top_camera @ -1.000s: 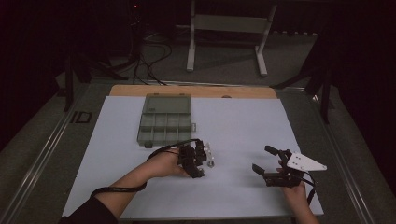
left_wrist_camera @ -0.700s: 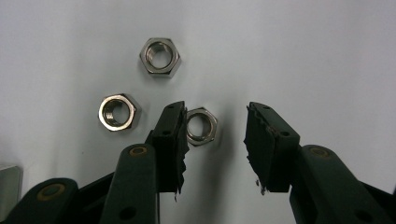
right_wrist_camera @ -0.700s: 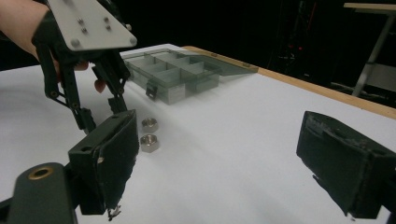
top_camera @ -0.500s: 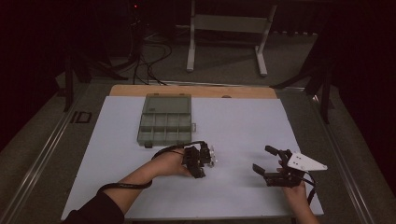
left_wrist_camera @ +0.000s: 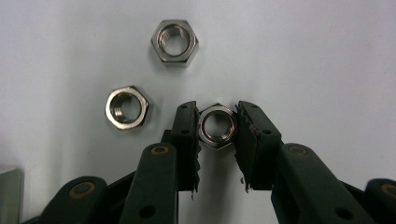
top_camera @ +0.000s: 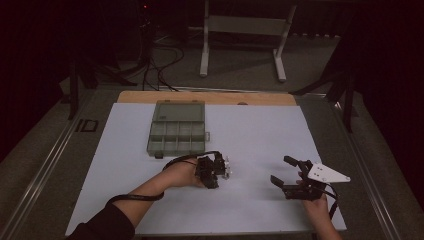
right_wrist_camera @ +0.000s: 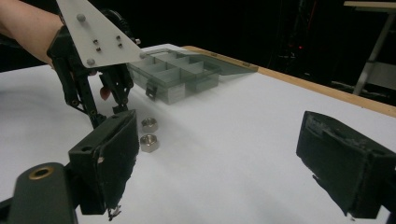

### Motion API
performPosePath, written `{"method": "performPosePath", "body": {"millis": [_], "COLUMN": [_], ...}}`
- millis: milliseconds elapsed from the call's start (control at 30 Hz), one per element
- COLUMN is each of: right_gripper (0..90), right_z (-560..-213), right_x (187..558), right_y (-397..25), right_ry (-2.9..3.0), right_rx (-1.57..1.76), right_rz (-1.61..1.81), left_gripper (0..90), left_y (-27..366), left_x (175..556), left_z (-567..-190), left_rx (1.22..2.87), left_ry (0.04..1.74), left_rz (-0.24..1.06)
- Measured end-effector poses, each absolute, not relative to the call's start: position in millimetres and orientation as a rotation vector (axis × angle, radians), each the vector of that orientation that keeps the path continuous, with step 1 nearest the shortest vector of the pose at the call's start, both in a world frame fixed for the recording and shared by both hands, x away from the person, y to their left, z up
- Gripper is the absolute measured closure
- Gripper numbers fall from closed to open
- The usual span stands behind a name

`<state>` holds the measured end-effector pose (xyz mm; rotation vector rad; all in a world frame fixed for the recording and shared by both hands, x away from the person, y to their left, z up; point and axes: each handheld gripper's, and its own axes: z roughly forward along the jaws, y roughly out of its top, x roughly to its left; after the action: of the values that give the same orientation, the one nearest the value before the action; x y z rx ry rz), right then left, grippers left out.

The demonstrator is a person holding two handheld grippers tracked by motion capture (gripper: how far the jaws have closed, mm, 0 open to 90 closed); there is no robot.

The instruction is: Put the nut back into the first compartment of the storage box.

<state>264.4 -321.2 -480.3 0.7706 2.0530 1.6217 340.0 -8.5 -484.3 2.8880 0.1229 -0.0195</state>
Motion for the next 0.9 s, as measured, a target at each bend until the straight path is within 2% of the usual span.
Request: {"method": "performPosePath", "body": {"millis": [567, 900], "right_gripper": [13.1, 13.1], "right_z": [-481, -481], "right_x": [266, 266], "right_y": [-320, -320], "right_ry": [2.058, 2.059], "right_rx": [0.783, 0.78], "right_rz": [1.62, 1.618], "left_gripper": [71.1, 71.1], "left_y": [39, 64], "left_x": [346, 356], "left_z": [-452, -431], "left_rx": [2.871, 2.824], "left_ry": [0.215, 0.303], "left_rz": [-0.071, -0.036]}}
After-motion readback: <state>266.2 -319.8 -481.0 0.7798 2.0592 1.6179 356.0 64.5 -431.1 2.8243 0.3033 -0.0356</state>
